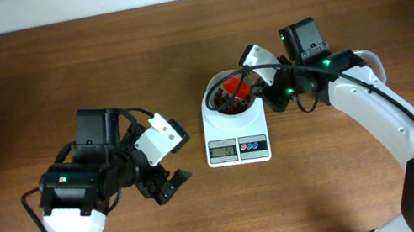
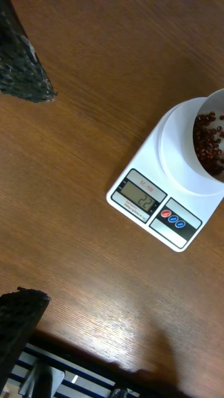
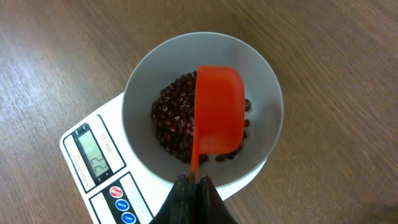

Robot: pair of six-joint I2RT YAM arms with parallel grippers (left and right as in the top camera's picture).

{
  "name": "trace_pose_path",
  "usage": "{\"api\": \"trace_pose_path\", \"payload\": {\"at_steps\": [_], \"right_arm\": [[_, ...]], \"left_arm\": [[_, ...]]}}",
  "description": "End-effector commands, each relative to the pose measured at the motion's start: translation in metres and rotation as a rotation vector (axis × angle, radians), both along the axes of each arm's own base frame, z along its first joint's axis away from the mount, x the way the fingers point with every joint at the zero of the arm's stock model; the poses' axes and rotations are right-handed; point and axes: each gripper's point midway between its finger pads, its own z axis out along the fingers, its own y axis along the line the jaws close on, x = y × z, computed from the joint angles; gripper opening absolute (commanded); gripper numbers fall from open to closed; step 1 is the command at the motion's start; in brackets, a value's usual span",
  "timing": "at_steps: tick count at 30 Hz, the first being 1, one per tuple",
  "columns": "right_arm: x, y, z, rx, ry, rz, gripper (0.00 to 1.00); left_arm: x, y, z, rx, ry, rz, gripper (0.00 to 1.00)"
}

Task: Scoop and weigh 50g on scale
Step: 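Hold the scoop over the bowl, shaking out remaining beans, then carry the empty scoop right back into the bean tub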

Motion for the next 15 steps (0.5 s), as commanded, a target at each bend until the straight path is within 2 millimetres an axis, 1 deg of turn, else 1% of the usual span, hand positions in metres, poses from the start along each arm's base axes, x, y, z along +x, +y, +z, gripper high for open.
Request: {"api": "trace_pose_path", "payload": {"at_steps": [1,2,5,7,9,12,13,14,15], "right_arm": [[0.002,0.000,0.013,0.014,-0.028,-0.020,0.04],[-0.003,0.005,0.014,0.022,-0.028,0.020,0.04],[0.001,0.002,0.013,0.014,-0.026,-0.018,0.04],[-0.002,0.007,0.019,0.052,-0.014,-0.014,0.04],[-0.004,0.009,0.039,0.083,-0.051,-0.012,0.04],[-0.012,0.006,0.079,0.126,-0.120,-0.047,0.04],[-0.018,0.001,0.097,0.126,-0.162,-0.055,0.04],[-0.024,-0.007,0.109,0.102,-0.197,-0.081,0.04],[-0.026,-0.020,0.115,0.052,-0.225,-0.129,0.04]], "left_arm": [[0.004,0.000,0.008,-0.004,-0.032,-0.014,0.99],[0.004,0.000,0.008,-0.004,-0.031,-0.014,0.99],[0.004,0.000,0.008,-0.004,-0.031,-0.014,0.99],[0.004,0.000,0.008,-0.004,-0.031,-0.014,0.99],[0.004,0.000,0.008,-0.004,-0.031,-0.014,0.99],[0.004,0.000,0.008,-0.004,-0.032,-0.014,0.99],[0.004,0.000,0.008,-0.004,-0.031,-0.014,0.99],[0.004,0.000,0.008,-0.004,-0.031,-0.014,0.99],[0.004,0.000,0.008,-0.004,-0.031,-0.014,0.99]]}}
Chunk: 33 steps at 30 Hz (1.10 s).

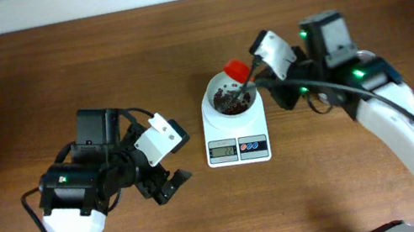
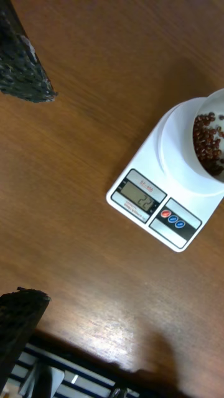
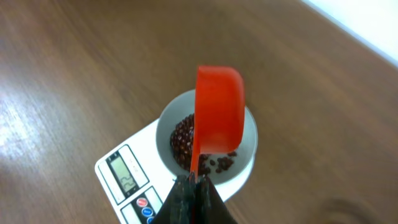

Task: Scoop and weigh 50g on scale
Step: 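Carry the empty scoop right back into the bean tub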

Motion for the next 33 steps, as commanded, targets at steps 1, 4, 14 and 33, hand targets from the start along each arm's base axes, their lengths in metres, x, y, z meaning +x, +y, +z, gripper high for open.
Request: {"api": "trace_pose_path", "payload": {"at_steps": [1,4,14,33], "right_arm": [[-0.005,-0.032,0.025,-0.100,-0.076,-0.155,0.04],[-0.002,-0.104,0.022,-0.281,-0.058,-0.571,0.04],[-0.003,-0.196,-0.055,-0.619,0.150,-1.054,0.04],[0.008,-0.209,-0.128,-0.279,0.516,-0.866,0.04]], "left_arm": [[0.003,0.000,0.008,-0.004,-0.030,-0.014,0.99],[0.004,0.000,0.008,-0.004,-0.031,-0.014,0.99],[0.003,0.000,0.008,-0.004,-0.030,-0.014,0.99],[0.004,0.000,0.008,-0.004,-0.031,-0.014,0.99]]}}
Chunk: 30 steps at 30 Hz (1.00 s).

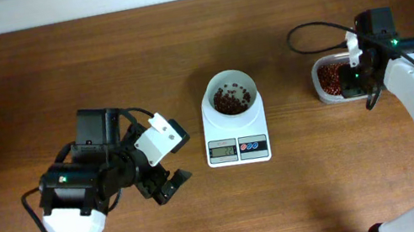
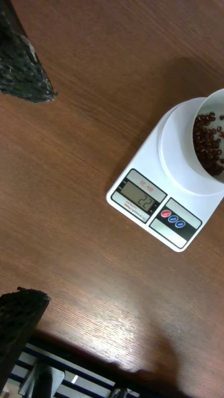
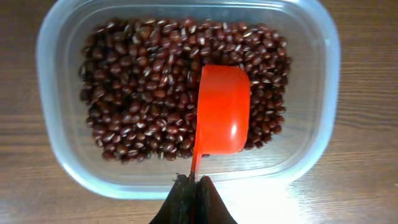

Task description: Scoop and weigh 50g on scale

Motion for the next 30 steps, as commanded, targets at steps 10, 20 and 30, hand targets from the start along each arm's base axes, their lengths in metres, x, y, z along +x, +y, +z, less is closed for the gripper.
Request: {"api": "trace_pose_path", "payload": {"at_steps": [10,20,30], "right_arm": [[0.007,0.016,-0.001,0.283,-0.038,0.016,0.04],[0.004,0.005,-0.018,0.476,-0.014,-0.031,0.04],[0.005,-0.012,-0.004,0.639,-0.089,-0.097,0.04]], "left_arm": [[0.004,0.000,0.008,-0.004,-0.031,-0.014,0.99],[0.004,0.000,0.008,-0.004,-0.031,-0.014,0.99],[0.004,0.000,0.008,-0.004,-0.032,-0.014,0.99]]}}
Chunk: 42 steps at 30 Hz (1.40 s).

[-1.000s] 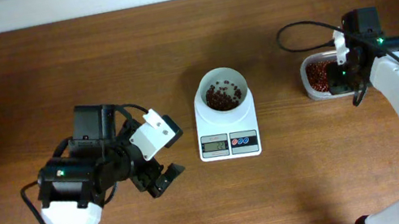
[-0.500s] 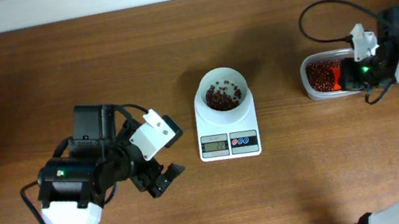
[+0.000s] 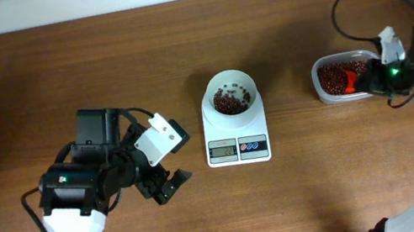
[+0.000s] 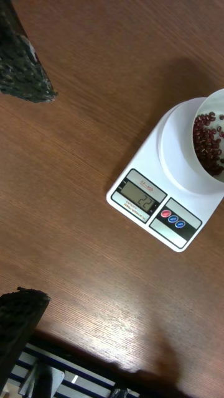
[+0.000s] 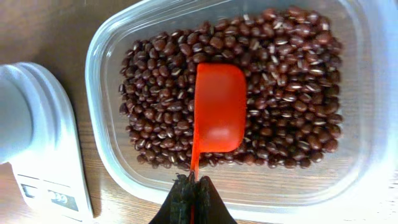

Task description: Scoop and weigh 50g on scale

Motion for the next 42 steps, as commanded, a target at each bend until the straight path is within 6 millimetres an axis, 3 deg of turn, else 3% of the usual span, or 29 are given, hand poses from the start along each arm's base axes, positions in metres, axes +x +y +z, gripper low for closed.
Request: {"api": "trace_pose_path", "payload": {"at_steps": [1,10,42], "right_arm": [[0.003,0.004,0.008,0.125,-0.044,-0.003,0.04],[-0.001,-0.009,0.018,0.219,-0.070,-0.062,0.04],[-0.012,-0.018,0.022,0.266,-0.069,-0.083,0.04]], "left_arm": [[0.004,0.000,0.008,-0.004,-0.031,-0.014,0.99],[0.004,0.000,0.008,-0.004,-0.031,-0.014,0.99],[0.004,0.000,0.008,-0.004,-0.032,-0.014,0.99]]}}
